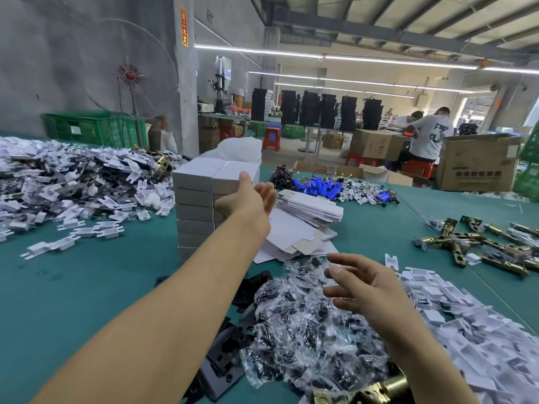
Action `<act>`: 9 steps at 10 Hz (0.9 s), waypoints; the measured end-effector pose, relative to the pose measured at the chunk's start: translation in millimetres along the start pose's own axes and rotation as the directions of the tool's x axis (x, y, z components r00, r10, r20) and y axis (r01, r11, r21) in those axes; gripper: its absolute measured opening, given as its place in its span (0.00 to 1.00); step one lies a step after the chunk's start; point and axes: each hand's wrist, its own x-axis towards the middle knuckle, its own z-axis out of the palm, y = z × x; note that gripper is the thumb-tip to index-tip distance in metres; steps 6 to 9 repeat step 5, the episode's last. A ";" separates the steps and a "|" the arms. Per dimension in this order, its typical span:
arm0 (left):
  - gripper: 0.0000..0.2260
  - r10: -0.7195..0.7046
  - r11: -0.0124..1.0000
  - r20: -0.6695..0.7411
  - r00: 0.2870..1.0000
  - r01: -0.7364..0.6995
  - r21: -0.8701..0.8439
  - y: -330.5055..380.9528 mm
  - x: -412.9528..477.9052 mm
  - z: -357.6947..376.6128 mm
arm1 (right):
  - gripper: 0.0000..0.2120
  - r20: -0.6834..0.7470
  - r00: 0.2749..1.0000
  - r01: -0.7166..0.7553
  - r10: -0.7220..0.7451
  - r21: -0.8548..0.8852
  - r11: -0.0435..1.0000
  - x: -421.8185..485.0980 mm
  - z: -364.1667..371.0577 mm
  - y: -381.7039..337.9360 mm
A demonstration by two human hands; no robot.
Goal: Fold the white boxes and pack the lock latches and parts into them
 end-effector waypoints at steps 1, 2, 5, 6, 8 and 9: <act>0.15 0.012 0.999 0.012 1.000 -0.012 -0.045 -1.6 -1.8 5.0 | 0.08 0.001 1.000 -0.005 0.005 0.007 1.000 -0.2 0.2 -0.8; 0.08 0.020 0.998 0.035 0.999 -0.018 -0.056 -5.2 0.9 5.9 | 0.08 0.004 1.000 0.001 -0.001 0.007 1.000 -1.6 -1.0 -2.3; 0.06 0.160 0.963 0.221 0.962 -0.202 0.179 -35.9 -3.1 -29.7 | 0.07 -0.112 0.973 0.202 -0.203 -0.021 0.979 -16.7 -5.5 -36.1; 0.06 0.160 0.963 0.221 0.962 -0.202 0.179 -35.9 -3.1 -29.7 | 0.07 -0.112 0.973 0.202 -0.203 -0.021 0.979 -16.7 -5.5 -36.1; 0.06 0.160 0.963 0.221 0.962 -0.202 0.179 -35.9 -3.1 -29.7 | 0.07 -0.112 0.973 0.202 -0.203 -0.021 0.979 -16.7 -5.5 -36.1; 0.06 0.160 0.963 0.221 0.962 -0.202 0.179 -35.9 -3.1 -29.7 | 0.07 -0.112 0.973 0.202 -0.203 -0.021 0.979 -16.7 -5.5 -36.1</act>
